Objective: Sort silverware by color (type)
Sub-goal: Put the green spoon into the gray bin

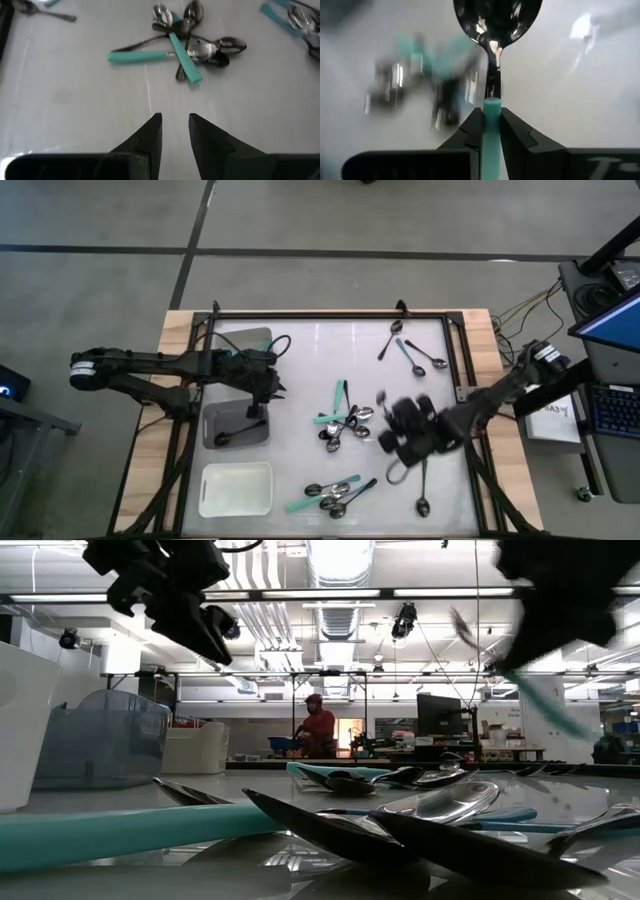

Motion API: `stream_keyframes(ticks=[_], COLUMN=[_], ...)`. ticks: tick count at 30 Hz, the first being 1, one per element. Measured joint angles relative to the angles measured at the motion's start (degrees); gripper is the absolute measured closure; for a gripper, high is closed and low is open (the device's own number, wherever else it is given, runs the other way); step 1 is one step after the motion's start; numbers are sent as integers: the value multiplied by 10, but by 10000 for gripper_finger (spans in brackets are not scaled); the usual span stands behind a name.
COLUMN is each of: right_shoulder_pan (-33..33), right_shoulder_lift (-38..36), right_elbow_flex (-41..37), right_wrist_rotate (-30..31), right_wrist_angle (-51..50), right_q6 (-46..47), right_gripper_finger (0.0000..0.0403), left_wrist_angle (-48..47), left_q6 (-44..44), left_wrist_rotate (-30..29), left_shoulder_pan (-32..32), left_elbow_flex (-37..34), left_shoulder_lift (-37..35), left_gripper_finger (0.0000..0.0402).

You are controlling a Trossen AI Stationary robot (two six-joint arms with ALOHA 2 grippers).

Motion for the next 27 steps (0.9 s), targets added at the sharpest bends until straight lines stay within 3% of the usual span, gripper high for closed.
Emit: stream_keyframes(ticks=[4,8,12,17,27], right_shoulder_pan=[-77,-147,-196,-235,-292], right_shoulder_lift=[-12,1,35,76,145], right_elbow_flex=[0,0,0,0,0], right_wrist_rotate=[97,110,108,105,73], right_wrist_angle=[109,267,408,550,820], right_q6=[-195,-406,-574,-712,-910], right_gripper_finger=[372,372,372,372,372], left_wrist_angle=[54,129,205,290,430], left_q6=[-2,-9,-35,-81,-77], left_wrist_rotate=[0,-3,-61,-170,-179], left_shoulder_pan=[0,0,0,0,3], left_elbow_flex=[0,0,0,0,-14], left_shoulder_lift=[0,0,0,0,28], left_gripper_finger=[322,322,322,322,322])
